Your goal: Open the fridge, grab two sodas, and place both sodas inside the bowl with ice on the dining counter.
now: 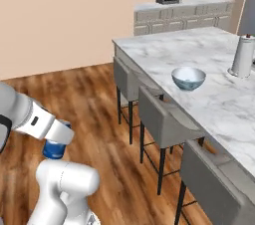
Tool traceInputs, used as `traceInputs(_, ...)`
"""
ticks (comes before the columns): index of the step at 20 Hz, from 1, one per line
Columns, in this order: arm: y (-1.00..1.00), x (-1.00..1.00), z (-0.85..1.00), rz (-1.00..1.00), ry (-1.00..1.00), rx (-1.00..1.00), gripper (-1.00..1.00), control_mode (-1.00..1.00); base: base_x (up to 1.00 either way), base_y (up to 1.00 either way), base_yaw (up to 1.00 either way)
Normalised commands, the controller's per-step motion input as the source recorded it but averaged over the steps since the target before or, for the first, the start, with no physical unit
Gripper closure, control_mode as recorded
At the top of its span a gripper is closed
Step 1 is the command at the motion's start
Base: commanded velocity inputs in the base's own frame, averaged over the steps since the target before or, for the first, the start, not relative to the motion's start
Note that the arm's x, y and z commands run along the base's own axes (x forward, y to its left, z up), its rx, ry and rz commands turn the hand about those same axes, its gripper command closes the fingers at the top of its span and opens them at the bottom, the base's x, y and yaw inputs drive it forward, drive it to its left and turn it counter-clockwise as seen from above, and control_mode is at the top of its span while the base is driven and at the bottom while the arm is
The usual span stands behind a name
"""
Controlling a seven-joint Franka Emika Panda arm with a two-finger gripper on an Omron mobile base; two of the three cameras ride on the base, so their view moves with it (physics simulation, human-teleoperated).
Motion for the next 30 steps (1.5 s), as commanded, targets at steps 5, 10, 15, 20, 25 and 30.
traceInputs(5, 0.0, 0.0, 0.0, 0.0, 0.0, 0.0, 1.0, 1.0, 0.72, 0.57, -0.45)
traceInputs(10, 0.0, 0.0, 0.0, 0.0, 0.0, 0.0, 1.0, 1.0, 0.72, 0.57, -0.46)
traceInputs(15, 0.0, 0.0, 0.0, 0.0, 0.0, 0.0, 1.0, 1.0, 0.66, 0.47, -0.49)
traceInputs(20, 0.0, 0.0, 0.0, 0.0, 0.0, 0.0, 1.0, 1.0, 0.63, 0.35, -0.51)
traceInputs(25, 0.0, 0.0, 0.0, 0.0, 0.0, 0.0, 1.0, 1.0, 0.74, 0.38, -0.49)
traceInputs(30, 0.0, 0.0, 0.0, 0.0, 0.0, 0.0, 1.0, 1.0, 0.86, 0.27, -0.44)
